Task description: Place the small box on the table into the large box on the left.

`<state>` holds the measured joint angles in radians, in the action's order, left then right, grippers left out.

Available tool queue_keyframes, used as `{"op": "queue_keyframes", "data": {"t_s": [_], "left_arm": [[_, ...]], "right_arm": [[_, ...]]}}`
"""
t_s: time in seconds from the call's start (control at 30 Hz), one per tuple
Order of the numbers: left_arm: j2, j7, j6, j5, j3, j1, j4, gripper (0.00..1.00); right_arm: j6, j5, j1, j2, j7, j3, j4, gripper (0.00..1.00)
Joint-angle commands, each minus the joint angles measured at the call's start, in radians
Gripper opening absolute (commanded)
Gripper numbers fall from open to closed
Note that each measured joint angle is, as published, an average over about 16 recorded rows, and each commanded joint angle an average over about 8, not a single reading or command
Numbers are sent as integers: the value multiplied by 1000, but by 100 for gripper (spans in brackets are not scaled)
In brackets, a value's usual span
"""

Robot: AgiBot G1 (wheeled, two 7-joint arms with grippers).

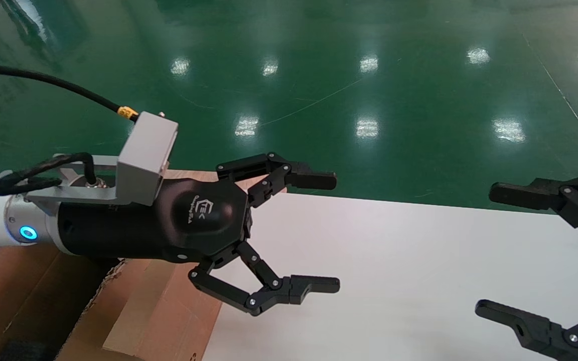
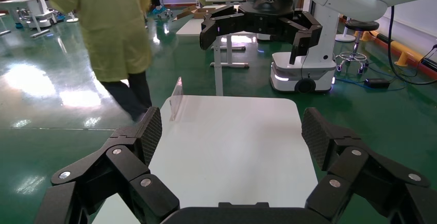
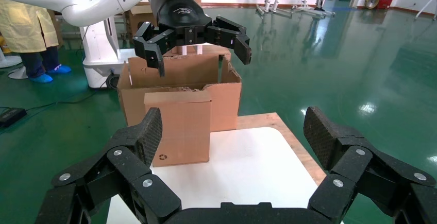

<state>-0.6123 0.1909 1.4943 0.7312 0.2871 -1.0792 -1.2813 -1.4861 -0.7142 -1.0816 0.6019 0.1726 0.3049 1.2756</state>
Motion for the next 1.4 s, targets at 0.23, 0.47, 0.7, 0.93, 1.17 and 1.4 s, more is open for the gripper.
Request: {"op": "queue_keyframes", "data": {"t_s": [0.23, 0.47, 0.7, 0.93, 1.17, 1.4], "left_arm": [[0, 0, 0, 0, 0, 0, 0, 100], [0, 0, 0, 0, 0, 0, 0, 100], [0, 0, 0, 0, 0, 0, 0, 100], [2, 0, 0, 5, 0, -1, -2, 100], [28, 66, -41, 116, 38, -52, -34, 100], [41, 169, -60, 293, 99, -182, -65, 100]], "right_arm": [[0, 0, 0, 0, 0, 0, 0, 100], [0, 0, 0, 0, 0, 0, 0, 90], [0, 0, 0, 0, 0, 0, 0, 6], [0, 0, 0, 0, 0, 0, 0, 0], [0, 0, 0, 0, 0, 0, 0, 0], [0, 0, 0, 0, 0, 1, -1, 0]]}}
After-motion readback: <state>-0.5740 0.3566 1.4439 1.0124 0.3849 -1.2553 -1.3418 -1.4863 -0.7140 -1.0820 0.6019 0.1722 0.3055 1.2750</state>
